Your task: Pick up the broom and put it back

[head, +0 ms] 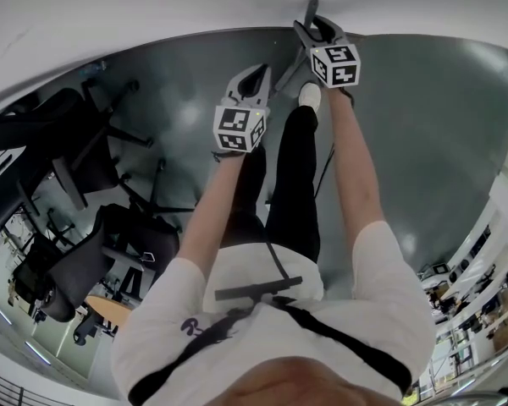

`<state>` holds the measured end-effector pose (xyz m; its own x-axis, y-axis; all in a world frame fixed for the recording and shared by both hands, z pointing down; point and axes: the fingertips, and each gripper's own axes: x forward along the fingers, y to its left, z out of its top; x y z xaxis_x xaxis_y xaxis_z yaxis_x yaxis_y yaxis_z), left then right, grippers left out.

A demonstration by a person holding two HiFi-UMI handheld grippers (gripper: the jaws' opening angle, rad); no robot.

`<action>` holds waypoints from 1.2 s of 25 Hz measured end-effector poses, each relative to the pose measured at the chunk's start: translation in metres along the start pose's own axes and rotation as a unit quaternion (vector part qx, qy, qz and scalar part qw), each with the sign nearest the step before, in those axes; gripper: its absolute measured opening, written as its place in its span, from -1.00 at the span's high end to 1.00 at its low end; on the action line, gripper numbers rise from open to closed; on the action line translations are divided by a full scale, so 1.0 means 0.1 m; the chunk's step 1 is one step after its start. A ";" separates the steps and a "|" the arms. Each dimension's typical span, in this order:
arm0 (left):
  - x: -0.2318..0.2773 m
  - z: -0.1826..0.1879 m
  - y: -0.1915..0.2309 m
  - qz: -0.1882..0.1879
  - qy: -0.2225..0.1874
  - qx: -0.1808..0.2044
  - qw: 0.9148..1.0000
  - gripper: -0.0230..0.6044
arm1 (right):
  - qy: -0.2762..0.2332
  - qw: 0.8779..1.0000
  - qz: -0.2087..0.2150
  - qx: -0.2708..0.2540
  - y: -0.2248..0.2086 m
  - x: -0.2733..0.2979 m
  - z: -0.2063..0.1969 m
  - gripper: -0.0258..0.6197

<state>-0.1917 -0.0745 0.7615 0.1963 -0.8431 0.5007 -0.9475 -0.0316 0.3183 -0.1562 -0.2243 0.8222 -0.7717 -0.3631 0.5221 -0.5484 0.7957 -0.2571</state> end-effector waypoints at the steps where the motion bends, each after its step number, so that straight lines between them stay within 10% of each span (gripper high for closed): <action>1: -0.01 -0.01 0.01 0.001 0.001 0.000 1.000 0.88 | 0.000 1.000 0.005 -0.002 0.00 0.01 0.02 0.38; 20: -0.50 0.40 -0.28 -0.015 -0.014 -0.035 0.999 0.89 | 0.046 0.996 -0.075 0.019 0.17 -0.89 -0.12 0.60; 30: -0.97 1.16 -0.37 -0.016 -0.070 -0.020 0.997 0.89 | -0.035 0.982 -0.171 0.069 0.43 -1.70 0.73 0.60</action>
<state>-0.2049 -0.0535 0.6073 0.1877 -0.9084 0.3737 -0.9299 -0.0418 0.3654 -0.0720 -0.1638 0.6626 -0.5525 -0.6346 0.5404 -0.8140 0.5502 -0.1862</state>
